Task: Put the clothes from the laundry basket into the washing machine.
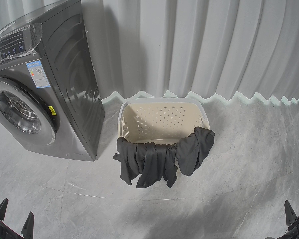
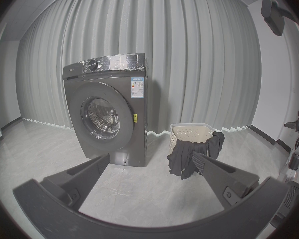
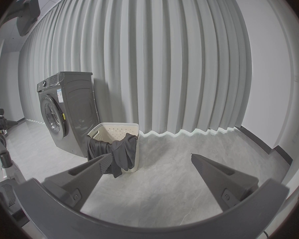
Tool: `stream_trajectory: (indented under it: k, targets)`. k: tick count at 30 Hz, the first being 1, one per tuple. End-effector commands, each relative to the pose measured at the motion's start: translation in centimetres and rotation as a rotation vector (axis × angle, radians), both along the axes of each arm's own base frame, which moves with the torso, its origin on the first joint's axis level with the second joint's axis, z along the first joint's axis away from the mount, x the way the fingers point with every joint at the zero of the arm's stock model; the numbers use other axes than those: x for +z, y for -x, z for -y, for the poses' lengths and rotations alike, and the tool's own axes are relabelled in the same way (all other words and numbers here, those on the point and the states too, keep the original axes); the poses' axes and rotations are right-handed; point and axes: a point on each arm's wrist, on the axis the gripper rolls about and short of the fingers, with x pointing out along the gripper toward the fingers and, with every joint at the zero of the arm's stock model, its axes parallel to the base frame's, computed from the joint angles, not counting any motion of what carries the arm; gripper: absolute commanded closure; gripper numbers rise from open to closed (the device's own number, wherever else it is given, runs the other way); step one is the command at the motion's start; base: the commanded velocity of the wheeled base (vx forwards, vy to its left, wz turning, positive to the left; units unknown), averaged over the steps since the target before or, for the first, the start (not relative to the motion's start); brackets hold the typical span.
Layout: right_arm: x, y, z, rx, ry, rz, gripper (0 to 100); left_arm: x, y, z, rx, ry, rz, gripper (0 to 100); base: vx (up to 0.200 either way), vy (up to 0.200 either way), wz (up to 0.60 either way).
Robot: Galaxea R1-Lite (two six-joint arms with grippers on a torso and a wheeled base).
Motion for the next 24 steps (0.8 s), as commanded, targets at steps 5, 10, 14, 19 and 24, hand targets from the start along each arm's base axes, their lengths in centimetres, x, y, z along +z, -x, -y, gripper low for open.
stream_trajectory:
  k: [5,10,14,19,24]
  targets:
    - [-0.53,-0.01,0.00,0.000,0.000,-0.001,0,-0.51,0.02,0.00,0.001,0.004,0.000,0,0.080,0.000,0.00]
    - [-0.53,-0.01,0.00,0.000,0.000,-0.001,0,-0.49,0.02,0.00,0.000,0.002,0.001,0,0.200,0.000,0.00]
    - [-0.53,-0.01,0.00,0.000,0.000,-0.001,0,-0.51,0.02,0.00,0.000,0.001,0.000,0,0.100,0.000,0.00]
    - [-0.53,-0.01,0.00,0.000,0.000,-0.001,0,-0.51,0.02,0.00,0.001,-0.001,0.000,0,0.000,0.000,0.00]
    - [-0.53,-0.01,0.00,-0.001,-0.001,-0.001,0,-0.49,0.02,0.00,0.001,0.002,0.001,0,0.000,0.000,0.00]
